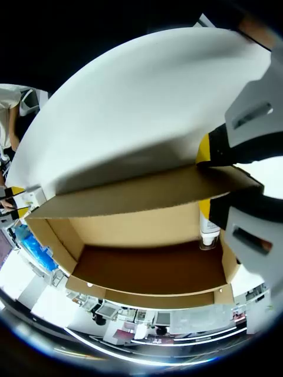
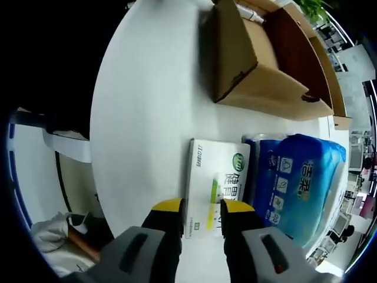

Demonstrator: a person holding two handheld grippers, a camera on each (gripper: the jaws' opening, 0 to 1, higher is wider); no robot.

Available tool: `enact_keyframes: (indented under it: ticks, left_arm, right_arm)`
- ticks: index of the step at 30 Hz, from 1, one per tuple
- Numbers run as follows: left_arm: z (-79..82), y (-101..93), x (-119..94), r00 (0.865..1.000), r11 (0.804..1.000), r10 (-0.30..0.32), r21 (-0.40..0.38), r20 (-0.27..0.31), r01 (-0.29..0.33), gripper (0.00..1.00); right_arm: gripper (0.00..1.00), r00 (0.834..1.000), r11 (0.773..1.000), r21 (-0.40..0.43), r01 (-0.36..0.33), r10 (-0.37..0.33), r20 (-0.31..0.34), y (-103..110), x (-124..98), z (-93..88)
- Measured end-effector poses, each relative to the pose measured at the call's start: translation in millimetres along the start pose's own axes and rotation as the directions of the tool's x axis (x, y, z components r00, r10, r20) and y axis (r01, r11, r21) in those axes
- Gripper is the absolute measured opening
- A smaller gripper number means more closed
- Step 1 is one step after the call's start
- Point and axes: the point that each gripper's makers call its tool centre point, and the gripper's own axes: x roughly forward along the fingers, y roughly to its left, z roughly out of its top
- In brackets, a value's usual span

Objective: Operate the shoe box by opening the lid, removing the specified soft item, and placing it in the target area until the item is outside and the box remains undamaged.

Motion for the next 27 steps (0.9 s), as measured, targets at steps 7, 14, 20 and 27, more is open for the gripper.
enact_keyframes:
  ticks: [7,14,20,27]
  left_arm:
    - [1.1,5.7,0.3,0.999,0.999,0.034,-0.001,0.011,-0.034,0.14]
    - [0.1,2.4,-0.4,1.000,1.000,0.028,0.000,0.013,-0.028,0.14]
    - [-0.3,1.7,-0.8,1.000,1.000,0.028,0.000,0.012,-0.028,0.14]
    - [-0.7,2.1,-1.0,1.000,1.000,0.029,0.000,0.010,-0.029,0.14]
  right_arm:
    - [0.23,1.000,0.999,-0.040,0.011,-0.011,-0.008,-2.5,0.7,-0.1]
    - [0.23,1.000,0.997,-0.078,0.020,-0.021,-0.015,-4.4,1.3,-0.7]
    - [0.23,0.999,0.994,-0.103,0.023,-0.025,-0.020,-4.0,1.3,-0.4]
    - [0.23,1.000,0.991,-0.131,0.017,-0.020,-0.019,-4.2,1.1,-0.3]
